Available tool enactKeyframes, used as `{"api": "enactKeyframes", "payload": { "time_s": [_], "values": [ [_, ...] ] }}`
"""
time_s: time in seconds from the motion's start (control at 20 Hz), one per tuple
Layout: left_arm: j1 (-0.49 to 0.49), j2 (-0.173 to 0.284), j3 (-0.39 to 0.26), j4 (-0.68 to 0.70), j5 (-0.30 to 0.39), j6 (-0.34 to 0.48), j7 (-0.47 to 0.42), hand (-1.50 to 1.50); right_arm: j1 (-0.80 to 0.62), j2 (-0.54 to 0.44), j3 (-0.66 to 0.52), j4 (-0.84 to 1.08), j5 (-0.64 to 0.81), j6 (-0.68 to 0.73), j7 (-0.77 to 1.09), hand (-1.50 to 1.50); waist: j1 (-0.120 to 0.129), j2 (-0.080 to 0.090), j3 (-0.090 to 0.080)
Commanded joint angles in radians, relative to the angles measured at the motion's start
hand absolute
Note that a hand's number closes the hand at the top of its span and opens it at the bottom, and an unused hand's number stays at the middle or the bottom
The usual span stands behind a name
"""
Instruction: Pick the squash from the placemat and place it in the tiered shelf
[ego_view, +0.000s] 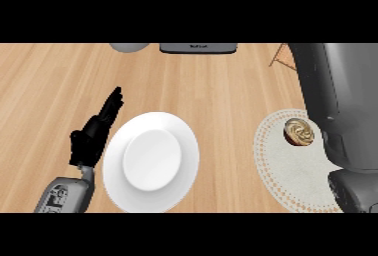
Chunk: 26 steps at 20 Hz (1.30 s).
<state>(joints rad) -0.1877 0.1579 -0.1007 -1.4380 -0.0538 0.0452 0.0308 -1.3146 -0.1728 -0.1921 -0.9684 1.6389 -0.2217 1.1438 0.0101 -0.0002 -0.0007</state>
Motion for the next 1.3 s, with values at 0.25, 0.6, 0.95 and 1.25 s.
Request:
{"api": "enactKeyframes", "payload": {
  "time_s": [0.25,0.6,0.95,1.25],
  "values": [
    [0.014,-0.005,0.016,0.058,-0.007,-0.015,-0.068,0.00,-0.021,-0.052,-0.042,0.045,0.063,-0.005,0.071,1.50,-0.002,0.002,0.000],
    [-0.012,-0.061,-0.037,-0.015,-0.049,0.027,0.039,0.00,-0.073,-0.182,-0.088,0.210,0.070,-0.015,-0.060,1.50,0.008,0.005,0.000],
    [0.017,-0.067,-0.036,-0.004,-0.060,0.021,-0.014,0.00,-0.012,-0.246,-0.089,0.316,0.096,-0.119,-0.148,1.50,0.012,0.007,0.000],
    [-0.014,-0.059,-0.005,0.027,-0.032,-0.008,-0.014,0.00,0.000,-0.305,-0.121,0.416,0.099,-0.279,-0.159,1.50,0.017,0.011,0.001]
  ]
}}
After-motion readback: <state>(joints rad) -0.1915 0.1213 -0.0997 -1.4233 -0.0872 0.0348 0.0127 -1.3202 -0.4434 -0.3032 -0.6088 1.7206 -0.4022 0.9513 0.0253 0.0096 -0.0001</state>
